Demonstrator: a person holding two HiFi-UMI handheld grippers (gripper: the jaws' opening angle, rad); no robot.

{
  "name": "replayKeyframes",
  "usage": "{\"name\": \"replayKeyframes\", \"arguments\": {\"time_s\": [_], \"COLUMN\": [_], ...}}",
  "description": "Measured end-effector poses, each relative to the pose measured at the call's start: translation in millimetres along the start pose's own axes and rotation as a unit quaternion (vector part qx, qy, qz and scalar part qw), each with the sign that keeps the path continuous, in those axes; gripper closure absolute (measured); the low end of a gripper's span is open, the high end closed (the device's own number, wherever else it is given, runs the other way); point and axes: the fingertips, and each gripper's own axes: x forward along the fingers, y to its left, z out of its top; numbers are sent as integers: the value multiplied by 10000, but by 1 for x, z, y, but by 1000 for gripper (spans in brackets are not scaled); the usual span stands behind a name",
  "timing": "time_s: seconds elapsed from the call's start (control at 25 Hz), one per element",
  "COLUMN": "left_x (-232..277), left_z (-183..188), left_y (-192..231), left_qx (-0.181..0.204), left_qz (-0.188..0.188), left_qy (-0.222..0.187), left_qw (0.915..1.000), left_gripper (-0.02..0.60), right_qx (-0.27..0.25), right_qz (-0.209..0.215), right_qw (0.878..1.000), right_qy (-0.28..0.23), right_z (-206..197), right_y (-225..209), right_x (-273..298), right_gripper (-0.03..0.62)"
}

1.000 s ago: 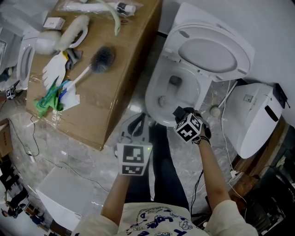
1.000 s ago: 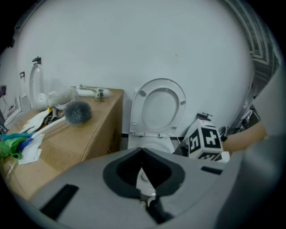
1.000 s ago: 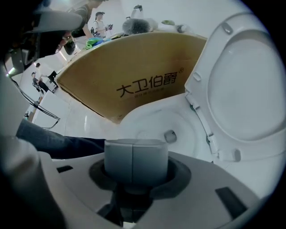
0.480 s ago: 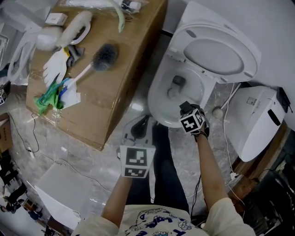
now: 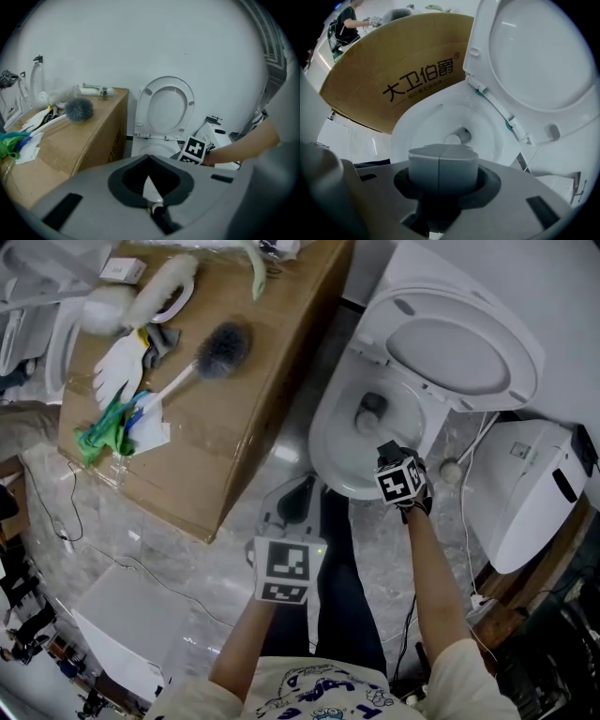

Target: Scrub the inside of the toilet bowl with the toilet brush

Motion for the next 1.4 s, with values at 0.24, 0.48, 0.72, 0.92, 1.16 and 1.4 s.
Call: {"name": "replayKeyframes", "arguments": {"time_s": [0.24, 0.48, 0.72, 0.92, 1.16, 1.4], "left_x": [0, 0, -2, -2, -4, -5], "left_z": [3, 11, 19, 17, 14, 14], "left_y": [-1, -2, 1, 3, 6, 12], "left_qx": [-31, -37, -56, -71, -108, -148], "left_qz": [20, 11, 36, 49, 76, 148], "left_qy": [-53, -137, -212, -197, -176, -188], "left_qw": [10000, 9999, 9998, 9998, 9998, 9996], "left_gripper": [580, 580, 580, 580, 580, 580], "right_qx": [-442, -490, -963, -1413, -1088, -1261], "right_qz": [142, 527, 910, 965, 564, 28], "right_qw": [9989, 9974, 9912, 9844, 9908, 9901], "right_qy": [-29, -27, 41, 403, 576, 621], "right_z": [-5, -18, -27, -44, -51, -39], "right_y": [12, 25, 29, 14, -18, -45], "right_x": [-11, -32, -55, -59, -52, -46], "right_gripper": [428, 428, 428, 428, 428, 428]}}
